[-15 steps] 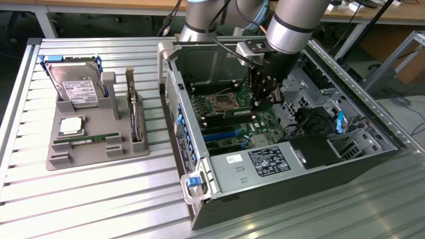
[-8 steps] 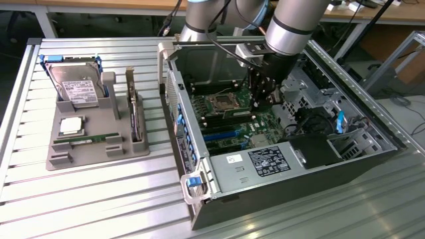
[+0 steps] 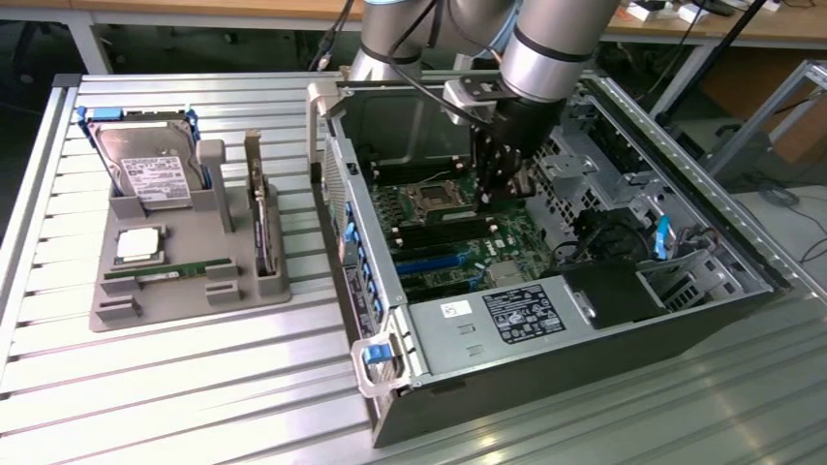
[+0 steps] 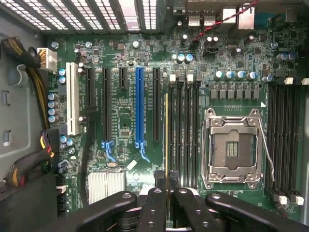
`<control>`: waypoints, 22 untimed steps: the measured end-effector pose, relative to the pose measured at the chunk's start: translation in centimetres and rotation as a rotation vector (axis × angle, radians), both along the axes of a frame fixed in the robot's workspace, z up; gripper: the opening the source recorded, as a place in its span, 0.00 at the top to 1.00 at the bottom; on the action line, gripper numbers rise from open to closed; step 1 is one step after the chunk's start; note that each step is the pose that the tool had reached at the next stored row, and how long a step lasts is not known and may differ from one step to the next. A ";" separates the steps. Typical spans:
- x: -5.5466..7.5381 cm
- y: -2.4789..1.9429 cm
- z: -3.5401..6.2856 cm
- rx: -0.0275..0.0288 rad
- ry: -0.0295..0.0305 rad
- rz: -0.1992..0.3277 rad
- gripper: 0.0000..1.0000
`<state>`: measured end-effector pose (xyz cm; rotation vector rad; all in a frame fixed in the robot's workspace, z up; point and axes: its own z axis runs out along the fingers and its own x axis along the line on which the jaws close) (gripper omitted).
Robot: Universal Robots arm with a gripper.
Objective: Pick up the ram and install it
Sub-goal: 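Insert the ram into the slot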
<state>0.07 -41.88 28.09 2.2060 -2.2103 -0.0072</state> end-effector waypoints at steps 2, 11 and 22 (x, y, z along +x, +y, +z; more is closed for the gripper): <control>0.0 0.19 -0.33 0.0000 0.0000 0.000 0.88; -1.1 0.60 -1.47 0.0001 0.0000 0.000 0.88; -1.2 1.05 -3.13 -0.0004 0.0000 0.000 0.88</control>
